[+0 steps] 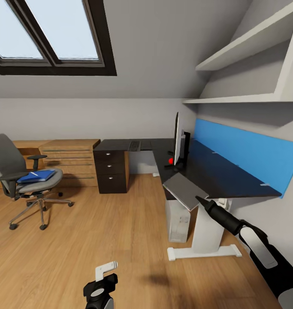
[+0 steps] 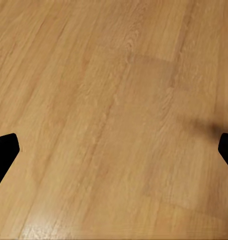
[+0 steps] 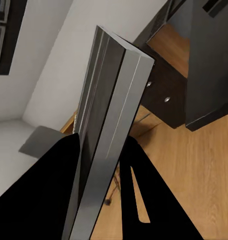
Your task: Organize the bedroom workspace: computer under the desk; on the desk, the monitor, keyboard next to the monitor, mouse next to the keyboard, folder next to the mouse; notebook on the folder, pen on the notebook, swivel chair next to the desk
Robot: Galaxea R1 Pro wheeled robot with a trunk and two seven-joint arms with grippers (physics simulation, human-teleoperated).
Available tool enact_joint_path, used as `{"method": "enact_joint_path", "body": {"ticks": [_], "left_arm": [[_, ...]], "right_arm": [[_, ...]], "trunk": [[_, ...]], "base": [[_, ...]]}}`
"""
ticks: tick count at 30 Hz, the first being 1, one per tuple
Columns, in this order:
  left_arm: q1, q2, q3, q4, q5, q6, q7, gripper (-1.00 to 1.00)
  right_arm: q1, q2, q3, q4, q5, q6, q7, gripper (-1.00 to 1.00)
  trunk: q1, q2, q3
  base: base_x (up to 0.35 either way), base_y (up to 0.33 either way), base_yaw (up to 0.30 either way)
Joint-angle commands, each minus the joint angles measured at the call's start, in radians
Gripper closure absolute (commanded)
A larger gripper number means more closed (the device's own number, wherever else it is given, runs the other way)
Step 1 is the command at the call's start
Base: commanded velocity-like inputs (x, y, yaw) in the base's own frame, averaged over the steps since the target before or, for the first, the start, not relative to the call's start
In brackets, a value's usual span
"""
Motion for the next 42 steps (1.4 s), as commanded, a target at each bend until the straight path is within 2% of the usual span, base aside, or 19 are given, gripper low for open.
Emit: {"method": "enact_joint_path", "body": {"ticks": [1,20,29,42], "left_arm": [[-0.001,0.001,-0.003,-0.001,0.005,0.004,0.007,-1.0],[-0.001,0.001,-0.003,-0.001,0.005,0.005,0.007,-1.0],[-0.001,-0.001,-0.006,0.023,0.004,0.005,0.006,-1.0],[-0.001,-0.001,-0.006,0.027,0.004,0.005,0.006,-1.0]], "right_arm": [[-0.001,-0.001,0.002,0.0,-0.007,0.004,0.0,1.0],[-0.001,-0.001,0.002,0.0,-0.002,0.002,-0.002,1.0],[-0.001,-0.001,0.002,0.0,-0.003,0.001,-0.003,1.0],[-0.001,-0.001,0.0,0.002,-0.004,0.002,0.002,1.0]], "trunk": [[0.0,0.0,-0.001],[0.0,0.0,0.022],[0.0,0.0,0.029],[0.0,0.0,0.03]], "base": [[-0.001,0.289,0.036],[0.016,0.301,0.1],[0.269,0.184,0.214],[0.328,0.01,0.028]]}}
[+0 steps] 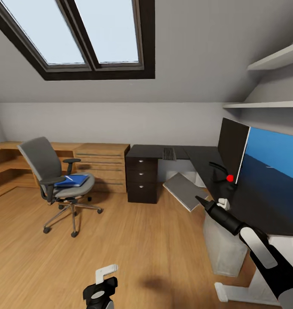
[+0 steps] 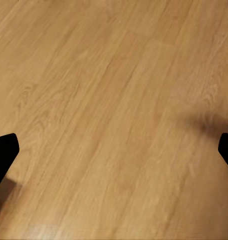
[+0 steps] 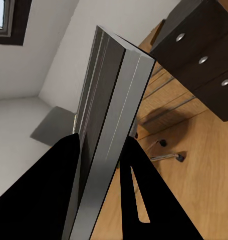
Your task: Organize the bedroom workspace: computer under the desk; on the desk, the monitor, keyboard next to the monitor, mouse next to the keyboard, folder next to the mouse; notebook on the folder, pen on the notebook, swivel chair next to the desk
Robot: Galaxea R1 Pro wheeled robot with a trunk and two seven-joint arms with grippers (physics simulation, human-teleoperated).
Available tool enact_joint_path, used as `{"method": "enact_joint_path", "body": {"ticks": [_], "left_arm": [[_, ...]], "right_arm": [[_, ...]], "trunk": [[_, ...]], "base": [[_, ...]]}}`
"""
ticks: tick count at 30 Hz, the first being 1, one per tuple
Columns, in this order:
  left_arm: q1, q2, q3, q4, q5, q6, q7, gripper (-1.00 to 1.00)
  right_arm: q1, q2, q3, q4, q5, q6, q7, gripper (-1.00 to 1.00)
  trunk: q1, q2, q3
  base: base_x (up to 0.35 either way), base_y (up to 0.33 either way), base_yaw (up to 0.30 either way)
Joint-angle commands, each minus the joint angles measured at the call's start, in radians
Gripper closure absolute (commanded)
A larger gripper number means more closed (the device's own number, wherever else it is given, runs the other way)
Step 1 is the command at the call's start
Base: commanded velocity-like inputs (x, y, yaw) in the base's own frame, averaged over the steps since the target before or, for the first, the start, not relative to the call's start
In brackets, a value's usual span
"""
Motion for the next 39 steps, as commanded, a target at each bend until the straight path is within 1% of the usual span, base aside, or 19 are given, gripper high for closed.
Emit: {"method": "enact_joint_path", "body": {"ticks": [1,39], "left_arm": [[-0.001,0.001,-0.003,-0.001,0.005,0.004,0.007,-1.0],[-0.001,0.001,-0.003,-0.001,0.004,0.004,0.008,-1.0]], "right_arm": [[-0.001,-0.001,0.001,0.0,-0.01,0.004,0.0,1.0],[-0.001,-0.001,0.001,0.018,-0.01,0.004,0.001,1.0]], "trunk": [[0.001,-0.001,-0.001],[0.001,-0.001,-0.001]], "base": [[0.331,0.0,0.001],[0.331,0.0,0.0]]}}
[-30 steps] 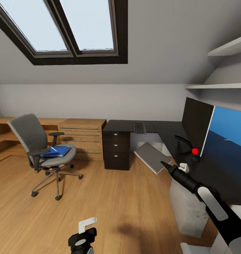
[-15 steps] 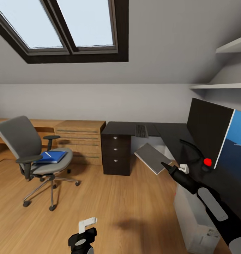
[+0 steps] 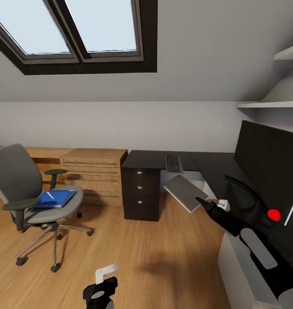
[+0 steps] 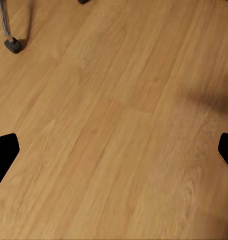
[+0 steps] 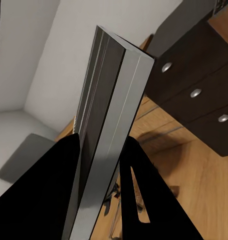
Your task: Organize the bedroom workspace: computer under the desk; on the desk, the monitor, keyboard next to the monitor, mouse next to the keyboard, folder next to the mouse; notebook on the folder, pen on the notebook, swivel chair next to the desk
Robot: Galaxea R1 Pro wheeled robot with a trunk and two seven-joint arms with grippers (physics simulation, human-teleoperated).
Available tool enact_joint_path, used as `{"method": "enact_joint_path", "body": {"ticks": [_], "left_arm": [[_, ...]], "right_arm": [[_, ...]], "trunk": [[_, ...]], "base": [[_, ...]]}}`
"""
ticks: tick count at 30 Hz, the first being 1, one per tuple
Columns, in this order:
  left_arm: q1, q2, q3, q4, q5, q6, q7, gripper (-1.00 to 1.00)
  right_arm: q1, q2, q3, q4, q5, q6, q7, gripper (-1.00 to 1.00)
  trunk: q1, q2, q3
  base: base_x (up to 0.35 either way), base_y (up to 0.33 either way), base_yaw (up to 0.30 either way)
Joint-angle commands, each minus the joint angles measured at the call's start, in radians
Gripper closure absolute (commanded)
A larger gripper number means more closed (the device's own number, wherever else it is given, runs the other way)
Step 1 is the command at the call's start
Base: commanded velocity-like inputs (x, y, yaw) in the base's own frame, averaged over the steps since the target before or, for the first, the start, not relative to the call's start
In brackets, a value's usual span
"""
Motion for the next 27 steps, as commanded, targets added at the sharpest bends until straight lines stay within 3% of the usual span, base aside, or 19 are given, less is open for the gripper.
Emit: {"method": "enact_joint_path", "body": {"ticks": [1,17,27], "left_arm": [[-0.001,0.001,-0.003,-0.002,0.005,0.004,0.007,-1.0],[-0.001,0.0,-0.003,-0.002,0.005,0.004,0.007,-1.0],[-0.001,0.001,-0.003,-0.002,0.004,0.003,0.008,-1.0]], "right_arm": [[-0.001,-0.001,0.001,0.0,-0.01,0.004,0.001,1.0],[-0.001,-0.001,0.0,0.0,-0.01,0.004,0.002,1.0],[-0.001,-0.001,0.001,-0.001,-0.009,0.004,0.002,1.0]], "trunk": [[0.001,-0.001,-0.001],[0.001,-0.001,-0.001],[0.001,-0.001,0.011]], "base": [[0.331,0.0,0.0],[0.331,0.069,0.0],[0.331,0.129,0.0]]}}
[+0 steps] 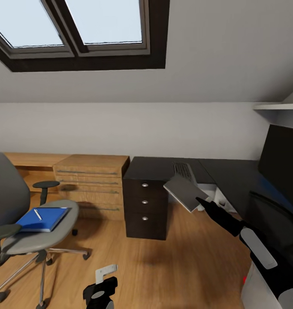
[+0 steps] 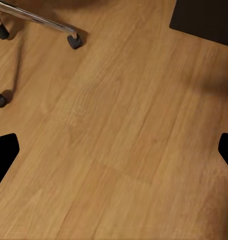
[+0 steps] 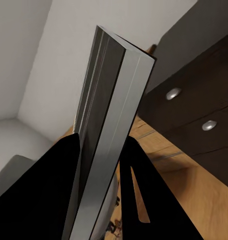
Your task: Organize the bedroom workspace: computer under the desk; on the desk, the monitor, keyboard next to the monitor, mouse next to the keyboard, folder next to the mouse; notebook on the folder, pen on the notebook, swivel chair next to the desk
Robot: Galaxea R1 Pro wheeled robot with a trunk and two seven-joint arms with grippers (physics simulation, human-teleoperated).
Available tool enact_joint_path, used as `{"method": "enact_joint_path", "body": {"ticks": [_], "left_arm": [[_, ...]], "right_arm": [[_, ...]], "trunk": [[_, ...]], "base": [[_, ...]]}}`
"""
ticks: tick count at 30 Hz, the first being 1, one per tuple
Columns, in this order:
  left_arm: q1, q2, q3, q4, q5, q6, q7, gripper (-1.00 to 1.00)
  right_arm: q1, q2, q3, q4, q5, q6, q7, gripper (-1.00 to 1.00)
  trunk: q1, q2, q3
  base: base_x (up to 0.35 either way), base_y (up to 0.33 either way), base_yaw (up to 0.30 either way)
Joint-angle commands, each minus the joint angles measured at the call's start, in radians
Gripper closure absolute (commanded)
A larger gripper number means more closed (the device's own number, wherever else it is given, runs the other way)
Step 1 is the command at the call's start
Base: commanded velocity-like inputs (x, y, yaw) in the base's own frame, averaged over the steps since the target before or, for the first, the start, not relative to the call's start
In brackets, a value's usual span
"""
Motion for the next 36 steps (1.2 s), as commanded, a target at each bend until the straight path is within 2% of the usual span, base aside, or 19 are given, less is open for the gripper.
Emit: {"method": "enact_joint_path", "body": {"ticks": [1,8,12,16,20,29,36], "left_arm": [[-0.001,0.001,-0.003,-0.002,0.005,0.004,0.007,-1.0],[-0.001,-0.001,-0.003,-0.002,0.006,0.004,0.006,-1.0],[-0.001,-0.001,-0.013,-0.003,0.005,0.004,0.004,-1.0],[-0.001,-0.001,-0.032,-0.005,0.006,0.004,0.004,-1.0],[-0.001,0.0,-0.071,-0.006,0.007,0.004,0.005,-1.0],[-0.001,0.001,-0.074,-0.005,0.009,0.005,0.006,-1.0],[-0.001,0.001,-0.074,-0.005,0.009,0.005,0.006,-1.0]], "right_arm": [[-0.001,-0.001,0.001,0.0,-0.01,0.004,0.0,1.0],[-0.001,-0.001,0.001,0.0,-0.01,0.004,0.0,1.0],[-0.001,-0.001,0.001,0.0,-0.01,0.004,0.0,1.0],[-0.001,-0.001,0.001,0.0,-0.01,0.004,0.0,1.0],[-0.001,-0.001,0.001,0.0,-0.01,0.005,0.0,1.0],[-0.001,-0.001,0.003,-0.003,-0.011,0.006,0.0,1.0],[-0.001,-0.001,0.008,-0.003,-0.01,0.006,0.0,1.0]], "trunk": [[0.001,-0.001,0.0],[0.001,-0.001,0.001],[0.001,-0.001,0.001],[-0.015,0.027,0.013],[-0.03,0.055,0.026],[-0.065,0.118,0.054],[-0.091,0.167,0.076]], "base": [[0.331,0.132,0.0],[0.321,0.159,0.0],[0.104,0.063,0.0],[0.016,0.01,0.0],[0.004,0.002,0.0],[0.0,0.0,0.007],[0.0,0.0,0.212]]}}
